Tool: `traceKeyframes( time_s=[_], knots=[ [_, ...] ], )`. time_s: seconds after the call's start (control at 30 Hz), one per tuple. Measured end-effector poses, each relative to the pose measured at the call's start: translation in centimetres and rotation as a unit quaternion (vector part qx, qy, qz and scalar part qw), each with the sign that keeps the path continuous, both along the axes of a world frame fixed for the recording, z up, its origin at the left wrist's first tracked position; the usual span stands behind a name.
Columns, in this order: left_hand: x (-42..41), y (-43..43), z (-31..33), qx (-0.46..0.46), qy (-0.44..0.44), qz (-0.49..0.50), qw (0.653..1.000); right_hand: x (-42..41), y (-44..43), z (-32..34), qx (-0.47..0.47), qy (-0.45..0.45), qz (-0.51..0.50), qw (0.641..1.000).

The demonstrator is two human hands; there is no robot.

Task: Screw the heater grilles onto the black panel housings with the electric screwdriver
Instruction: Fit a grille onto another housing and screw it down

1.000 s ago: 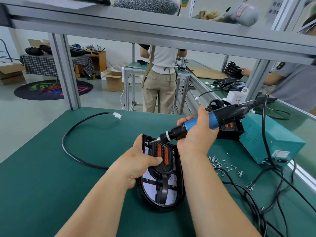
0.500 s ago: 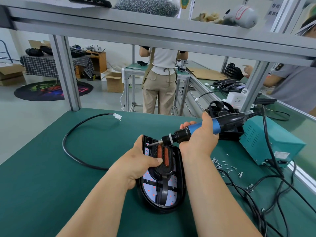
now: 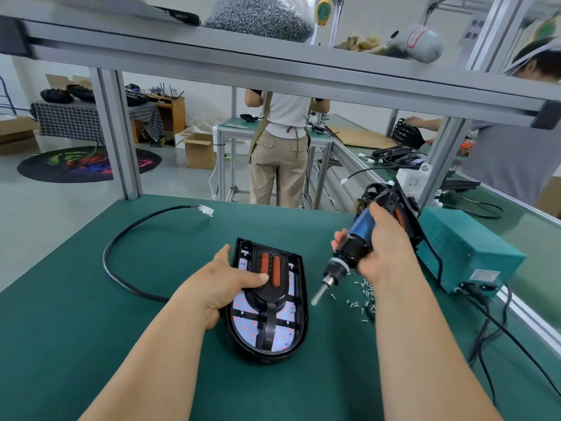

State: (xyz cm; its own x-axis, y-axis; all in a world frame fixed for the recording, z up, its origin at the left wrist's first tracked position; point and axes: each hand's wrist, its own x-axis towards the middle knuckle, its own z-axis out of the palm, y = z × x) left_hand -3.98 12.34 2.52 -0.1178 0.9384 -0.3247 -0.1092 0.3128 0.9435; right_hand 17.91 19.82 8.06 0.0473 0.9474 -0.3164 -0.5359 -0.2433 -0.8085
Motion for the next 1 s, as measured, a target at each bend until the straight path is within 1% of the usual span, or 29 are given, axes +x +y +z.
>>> traceKeyframes(
  time_s=[0.2,0.3,0.43,0.57,0.6,0.63,0.7,0.8,0.9,0.93,1.0],
  knots=[
    [-1.0,-0.3,0.2,-0.025,-0.009,-0.01,1.0,1.0,-0.5,-1.1,-0.007,-0.134,0.072,0.988],
    [-1.0,-0.4,0.2,-0.033,-0.012,-0.036,0.999,0.0,-0.4,-2.1,-0.017,-0.164,0.1,0.981],
    [-1.3,-0.4,-0.1,-0.028,-0.023,-0.034,0.999,-2.7,-0.3,-3.9,-0.031,-0.175,0.128,0.976],
    [-1.4,-0.3,-0.2,-0.026,-0.029,-0.033,0.999,-4.0,0.1,-5.2,-0.022,-0.246,0.141,0.959],
    [-1.4,-0.3,-0.2,-0.024,-0.03,-0.031,0.999,-4.0,0.3,-5.4,-0.013,-0.279,0.135,0.951],
    [-1.3,-0.2,-0.2,-0.023,-0.027,-0.03,0.999,-3.9,0.5,-5.6,0.001,-0.333,0.124,0.935],
    [-1.0,-0.2,-0.2,-0.02,-0.016,-0.025,0.999,-3.6,0.5,-5.7,0.032,-0.452,0.105,0.885],
    [-0.6,-0.1,-0.1,-0.021,0.003,-0.012,1.0,-3.0,0.5,-5.6,0.062,-0.575,0.092,0.811],
    [-0.4,-0.1,0.1,-0.021,0.018,-0.008,1.0,-2.4,0.5,-5.8,0.064,-0.658,0.099,0.744],
    [-0.2,-0.1,0.1,-0.019,0.028,-0.006,0.999,-2.4,0.5,-5.9,0.061,-0.675,0.102,0.728],
    [-0.1,-0.1,0.4,-0.013,0.061,-0.006,0.998,-2.3,0.5,-6.0,0.06,-0.695,0.104,0.709]
  ],
)
